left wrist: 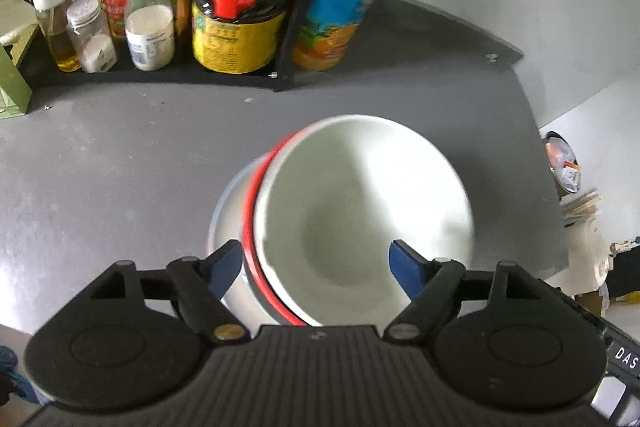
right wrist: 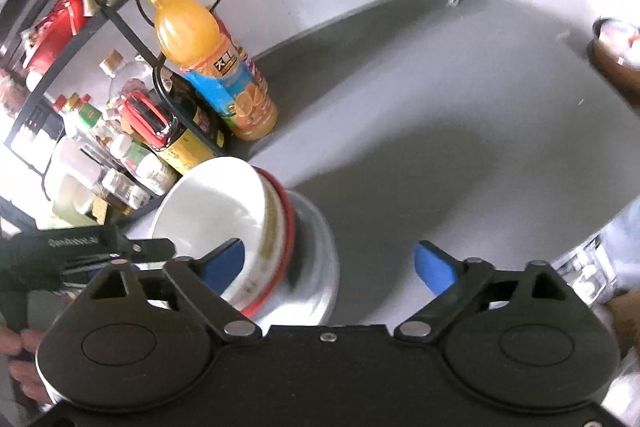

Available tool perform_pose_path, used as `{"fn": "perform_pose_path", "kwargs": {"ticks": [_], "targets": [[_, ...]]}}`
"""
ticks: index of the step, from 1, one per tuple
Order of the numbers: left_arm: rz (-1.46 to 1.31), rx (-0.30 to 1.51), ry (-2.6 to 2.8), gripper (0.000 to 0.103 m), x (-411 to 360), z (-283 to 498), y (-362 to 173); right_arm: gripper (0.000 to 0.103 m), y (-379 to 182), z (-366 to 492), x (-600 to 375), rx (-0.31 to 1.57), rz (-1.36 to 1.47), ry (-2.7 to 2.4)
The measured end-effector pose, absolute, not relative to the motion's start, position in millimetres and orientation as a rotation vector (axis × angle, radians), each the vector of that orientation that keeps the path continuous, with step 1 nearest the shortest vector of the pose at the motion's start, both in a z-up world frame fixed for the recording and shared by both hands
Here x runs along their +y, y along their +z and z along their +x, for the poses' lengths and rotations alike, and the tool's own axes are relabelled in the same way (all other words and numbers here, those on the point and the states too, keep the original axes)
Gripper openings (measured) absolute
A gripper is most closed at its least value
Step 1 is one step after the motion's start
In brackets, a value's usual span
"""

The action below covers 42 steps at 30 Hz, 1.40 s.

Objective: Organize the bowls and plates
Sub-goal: 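Withdraw both tools back from the stacked dishes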

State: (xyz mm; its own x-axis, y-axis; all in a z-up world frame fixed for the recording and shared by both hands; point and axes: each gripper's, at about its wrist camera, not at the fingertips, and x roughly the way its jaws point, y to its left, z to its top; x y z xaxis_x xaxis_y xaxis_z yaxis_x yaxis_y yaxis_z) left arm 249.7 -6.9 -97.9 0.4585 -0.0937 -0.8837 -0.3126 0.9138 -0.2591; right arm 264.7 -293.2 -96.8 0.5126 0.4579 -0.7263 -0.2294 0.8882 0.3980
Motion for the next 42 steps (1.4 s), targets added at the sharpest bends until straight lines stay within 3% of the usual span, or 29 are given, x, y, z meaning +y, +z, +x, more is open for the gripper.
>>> {"fn": "perform_pose_path", "kwargs": {"ticks": [6,14,24,42], "targets": [[-0.389,1.039,0.161,0.086,-49.3,219.2,-83.6,0.103,-83.3,244.9,-336.8,0.880,0.236,0.414],[-0.361,0.971,0.207,0.101,-88.5,163.8,-67.8,0.103,-72.9,206.8,-373.7,0.819,0.146,0.419],[-0.321,0.895,0.205,0.102,-112.0,102.9,-44.6,0.103,-57.1,163.9,-393.1,0.777,0.192,0.420],[-0.217,0.808,0.137,0.102,-80.5,10.5,-18.1,0.103,-26.4,64.2,-367.3,0.666,0.220,0.349]]}}
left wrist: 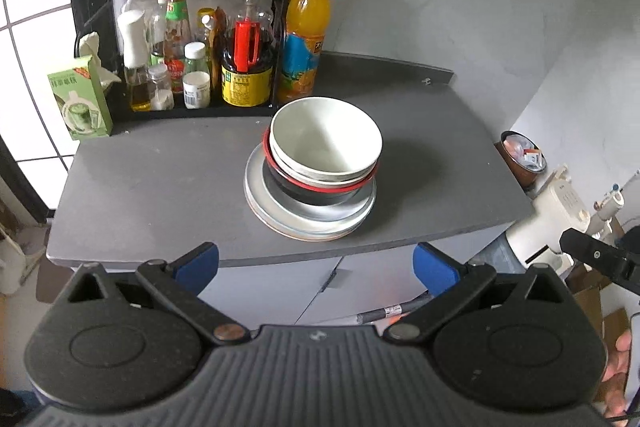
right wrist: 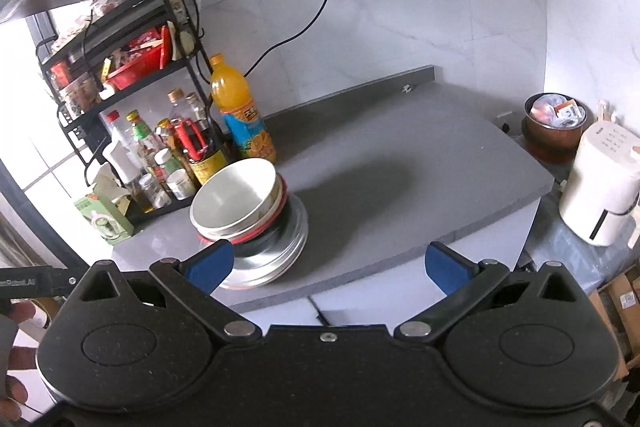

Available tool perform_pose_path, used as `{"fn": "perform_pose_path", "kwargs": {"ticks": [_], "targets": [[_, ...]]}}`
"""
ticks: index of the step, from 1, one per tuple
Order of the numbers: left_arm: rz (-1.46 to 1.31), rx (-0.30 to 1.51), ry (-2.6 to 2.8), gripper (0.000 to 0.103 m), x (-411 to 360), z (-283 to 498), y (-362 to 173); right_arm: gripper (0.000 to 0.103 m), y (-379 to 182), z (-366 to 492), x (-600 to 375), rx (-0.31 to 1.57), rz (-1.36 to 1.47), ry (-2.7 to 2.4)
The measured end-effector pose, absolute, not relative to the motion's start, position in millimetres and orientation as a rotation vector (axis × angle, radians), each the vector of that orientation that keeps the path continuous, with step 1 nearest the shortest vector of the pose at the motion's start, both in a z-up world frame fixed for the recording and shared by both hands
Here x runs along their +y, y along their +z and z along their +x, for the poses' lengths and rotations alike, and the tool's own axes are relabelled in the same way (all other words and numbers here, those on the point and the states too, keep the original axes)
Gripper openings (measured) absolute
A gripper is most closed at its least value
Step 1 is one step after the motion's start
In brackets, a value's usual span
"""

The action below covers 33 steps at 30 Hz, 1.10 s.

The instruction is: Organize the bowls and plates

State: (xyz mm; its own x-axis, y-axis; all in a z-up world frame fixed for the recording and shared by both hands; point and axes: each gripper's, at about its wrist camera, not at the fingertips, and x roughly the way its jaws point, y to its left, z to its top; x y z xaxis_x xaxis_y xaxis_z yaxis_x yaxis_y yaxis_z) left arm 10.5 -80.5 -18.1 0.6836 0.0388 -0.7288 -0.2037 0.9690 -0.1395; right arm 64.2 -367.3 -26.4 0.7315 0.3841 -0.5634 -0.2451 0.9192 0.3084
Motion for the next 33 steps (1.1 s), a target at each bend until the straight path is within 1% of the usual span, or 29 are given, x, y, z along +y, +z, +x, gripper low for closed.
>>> {"fn": "perform_pose_path", "kwargs": {"ticks": [4,17,28,33], "targets": [[-0.141,0.810,0.142,0.102,-77.3,-2.0,-19.7,0.103,-24.7,45.9,-354.6,0.673,0.218,0.363],[-0.153,0.828,0.093,0.102,-48.4,-29.9,-23.4,0.103,-23.7,12.8,-315.6,0.680,0.190,0.335],[-0.097,0.825,0.121,0.102,-41.0,-42.4,-24.5,0.103,-21.6,3.5,-291.4,0.664,0.154,0.324],[-0.121,0.829,0.120,0.102,-36.3,-45.3,-27.0,0.103,-22.6,4.0,-280.6,0.665,0.129,0.329]]}}
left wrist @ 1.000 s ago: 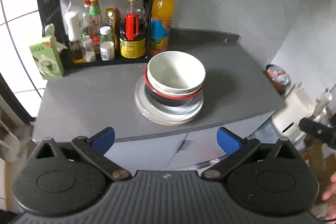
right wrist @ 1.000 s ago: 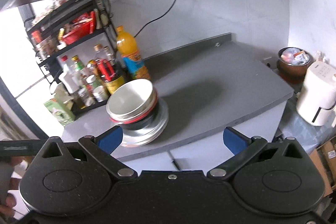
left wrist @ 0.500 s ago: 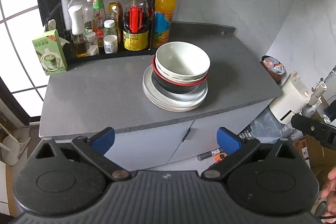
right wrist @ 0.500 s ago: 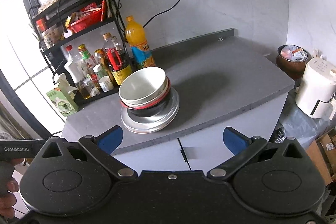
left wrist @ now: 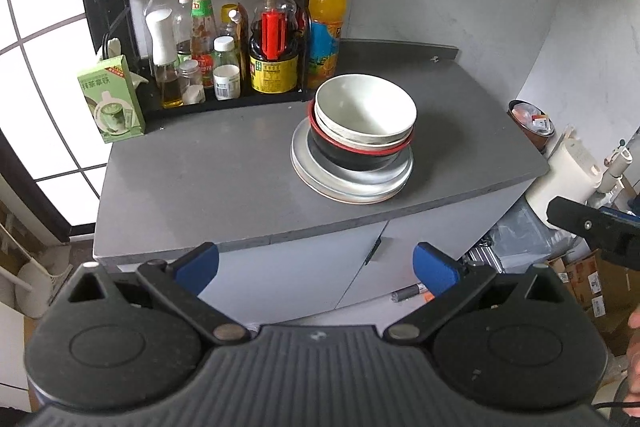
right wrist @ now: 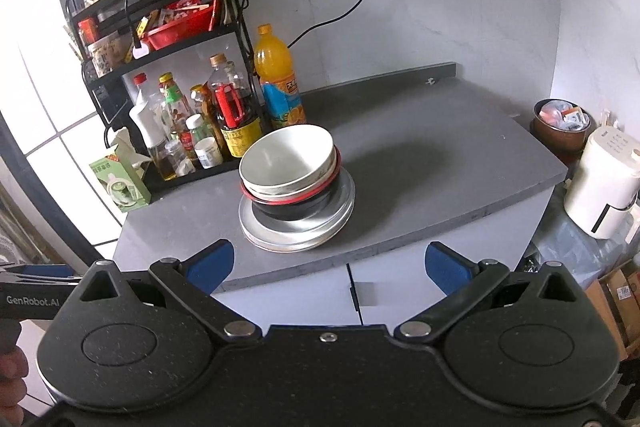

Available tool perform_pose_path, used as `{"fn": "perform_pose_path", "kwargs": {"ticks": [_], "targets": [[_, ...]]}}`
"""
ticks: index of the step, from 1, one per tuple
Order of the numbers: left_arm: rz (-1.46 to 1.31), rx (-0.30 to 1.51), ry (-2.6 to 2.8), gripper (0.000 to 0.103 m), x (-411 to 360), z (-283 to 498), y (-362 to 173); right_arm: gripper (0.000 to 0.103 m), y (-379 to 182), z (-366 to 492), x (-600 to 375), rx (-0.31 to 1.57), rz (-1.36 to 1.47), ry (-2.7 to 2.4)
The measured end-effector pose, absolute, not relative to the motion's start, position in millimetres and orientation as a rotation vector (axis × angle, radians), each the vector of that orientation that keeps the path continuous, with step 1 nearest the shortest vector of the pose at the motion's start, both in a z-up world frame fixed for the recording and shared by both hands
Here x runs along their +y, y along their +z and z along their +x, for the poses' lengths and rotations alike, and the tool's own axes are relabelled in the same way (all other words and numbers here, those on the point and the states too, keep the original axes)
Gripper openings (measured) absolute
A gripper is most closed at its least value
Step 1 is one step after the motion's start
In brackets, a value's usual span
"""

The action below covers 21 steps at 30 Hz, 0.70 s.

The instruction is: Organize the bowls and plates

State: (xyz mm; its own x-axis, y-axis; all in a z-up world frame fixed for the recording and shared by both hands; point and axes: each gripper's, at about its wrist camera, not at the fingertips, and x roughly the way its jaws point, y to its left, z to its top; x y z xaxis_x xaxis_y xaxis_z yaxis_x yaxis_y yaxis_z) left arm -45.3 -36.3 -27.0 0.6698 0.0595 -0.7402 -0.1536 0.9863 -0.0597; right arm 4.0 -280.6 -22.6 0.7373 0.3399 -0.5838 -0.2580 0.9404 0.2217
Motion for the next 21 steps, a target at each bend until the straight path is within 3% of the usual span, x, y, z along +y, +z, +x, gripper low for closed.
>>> {"fn": "perform_pose_path", "kwargs": {"ticks": [21], "targets": [[-0.138,0.836,0.128,0.102,-24.3,-33.6,-33.1,0.103,-28.4,10.8,-264.4,0.677,0.106,0.336]]}}
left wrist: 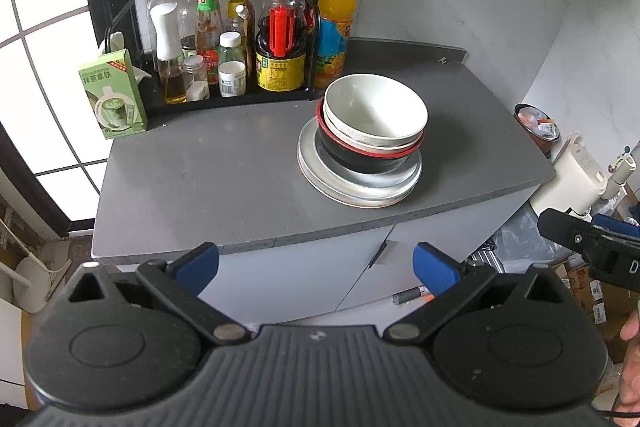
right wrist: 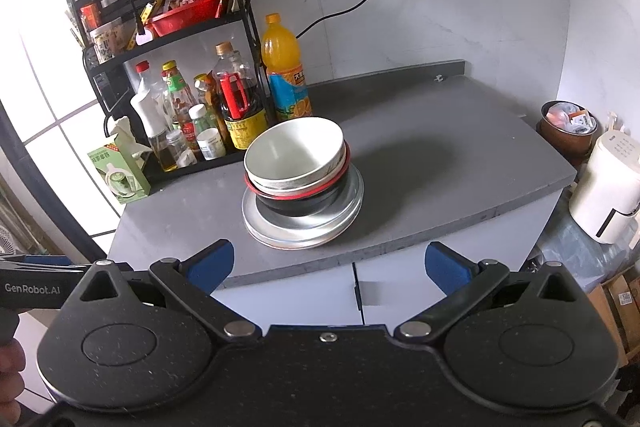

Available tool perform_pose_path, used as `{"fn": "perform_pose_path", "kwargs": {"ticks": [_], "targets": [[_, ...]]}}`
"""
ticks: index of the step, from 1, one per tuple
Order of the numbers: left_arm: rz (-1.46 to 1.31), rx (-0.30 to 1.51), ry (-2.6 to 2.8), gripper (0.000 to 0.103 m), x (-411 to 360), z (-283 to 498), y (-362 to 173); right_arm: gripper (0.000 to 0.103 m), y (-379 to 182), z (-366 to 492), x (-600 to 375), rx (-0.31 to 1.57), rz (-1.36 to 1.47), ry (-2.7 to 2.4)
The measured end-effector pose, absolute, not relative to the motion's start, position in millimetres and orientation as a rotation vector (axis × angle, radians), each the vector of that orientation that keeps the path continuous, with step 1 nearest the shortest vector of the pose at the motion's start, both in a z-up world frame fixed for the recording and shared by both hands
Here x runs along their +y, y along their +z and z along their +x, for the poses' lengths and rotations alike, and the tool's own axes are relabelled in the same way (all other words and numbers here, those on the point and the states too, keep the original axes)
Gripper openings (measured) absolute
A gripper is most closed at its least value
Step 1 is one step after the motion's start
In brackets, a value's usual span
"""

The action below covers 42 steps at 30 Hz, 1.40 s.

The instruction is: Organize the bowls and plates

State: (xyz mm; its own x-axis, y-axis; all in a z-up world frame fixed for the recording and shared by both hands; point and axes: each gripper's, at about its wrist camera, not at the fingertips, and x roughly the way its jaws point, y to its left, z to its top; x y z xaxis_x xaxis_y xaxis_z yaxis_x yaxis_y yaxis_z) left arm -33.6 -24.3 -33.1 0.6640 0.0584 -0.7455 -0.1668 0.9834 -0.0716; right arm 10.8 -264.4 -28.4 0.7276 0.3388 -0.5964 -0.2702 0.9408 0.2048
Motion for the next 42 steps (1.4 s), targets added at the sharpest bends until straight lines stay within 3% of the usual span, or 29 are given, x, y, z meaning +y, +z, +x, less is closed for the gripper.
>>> {"fn": "perform_pose_path", "kwargs": {"ticks": [42], "targets": [[-0.125,0.878,0.122,0.102,-45.4,-20.1,-44.1,0.103,-35.4,22.6,-284.7,0.701,0.093,0.327]]}}
